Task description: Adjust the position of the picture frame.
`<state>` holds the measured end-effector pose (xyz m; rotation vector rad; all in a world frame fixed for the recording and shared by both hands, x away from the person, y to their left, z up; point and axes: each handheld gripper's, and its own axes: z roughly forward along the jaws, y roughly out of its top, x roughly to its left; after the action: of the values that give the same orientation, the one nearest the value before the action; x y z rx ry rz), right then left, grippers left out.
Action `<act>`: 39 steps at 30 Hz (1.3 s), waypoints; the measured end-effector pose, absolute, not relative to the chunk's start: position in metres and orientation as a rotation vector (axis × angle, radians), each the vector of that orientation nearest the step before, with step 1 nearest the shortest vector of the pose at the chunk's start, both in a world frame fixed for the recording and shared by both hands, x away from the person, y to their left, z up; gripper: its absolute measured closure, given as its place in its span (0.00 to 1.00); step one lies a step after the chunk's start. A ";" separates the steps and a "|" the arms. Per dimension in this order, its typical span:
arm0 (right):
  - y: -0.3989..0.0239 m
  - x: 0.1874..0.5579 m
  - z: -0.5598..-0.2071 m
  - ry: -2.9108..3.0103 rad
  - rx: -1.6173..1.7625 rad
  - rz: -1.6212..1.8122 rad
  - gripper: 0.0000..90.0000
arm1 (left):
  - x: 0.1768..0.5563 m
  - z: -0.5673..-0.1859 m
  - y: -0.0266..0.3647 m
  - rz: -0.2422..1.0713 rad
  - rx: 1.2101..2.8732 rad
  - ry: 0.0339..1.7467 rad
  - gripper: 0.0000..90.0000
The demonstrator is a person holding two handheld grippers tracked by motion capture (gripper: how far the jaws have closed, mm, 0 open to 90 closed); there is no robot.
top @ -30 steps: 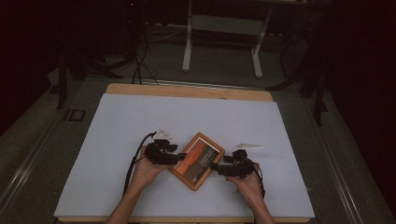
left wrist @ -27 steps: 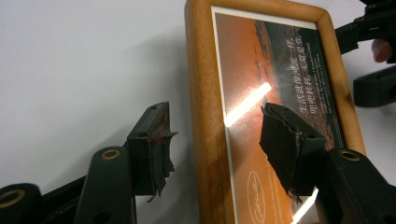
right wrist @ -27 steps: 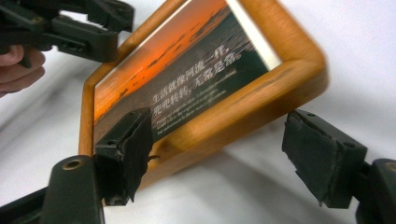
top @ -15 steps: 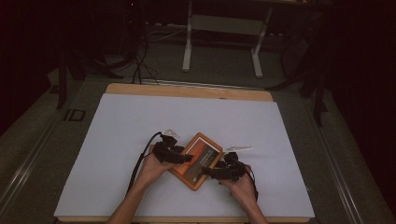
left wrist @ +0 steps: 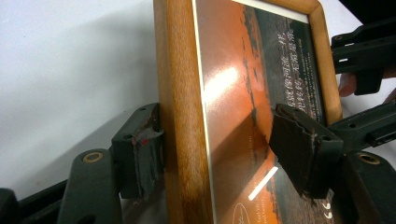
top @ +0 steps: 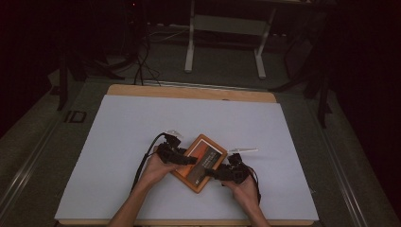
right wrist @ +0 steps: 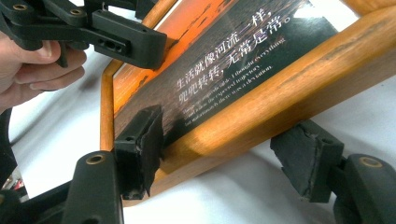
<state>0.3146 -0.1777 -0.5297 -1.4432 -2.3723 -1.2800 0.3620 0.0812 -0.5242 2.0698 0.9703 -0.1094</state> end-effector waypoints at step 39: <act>-0.168 0.310 -0.504 -2.357 -1.306 -1.455 0.68 | 0.328 -0.503 0.122 -0.011 1.938 0.960 0.56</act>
<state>0.3101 -0.1684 -0.5038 -1.3058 -2.3569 -1.4551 0.3277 0.1219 -0.5033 1.9382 0.9597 -0.0110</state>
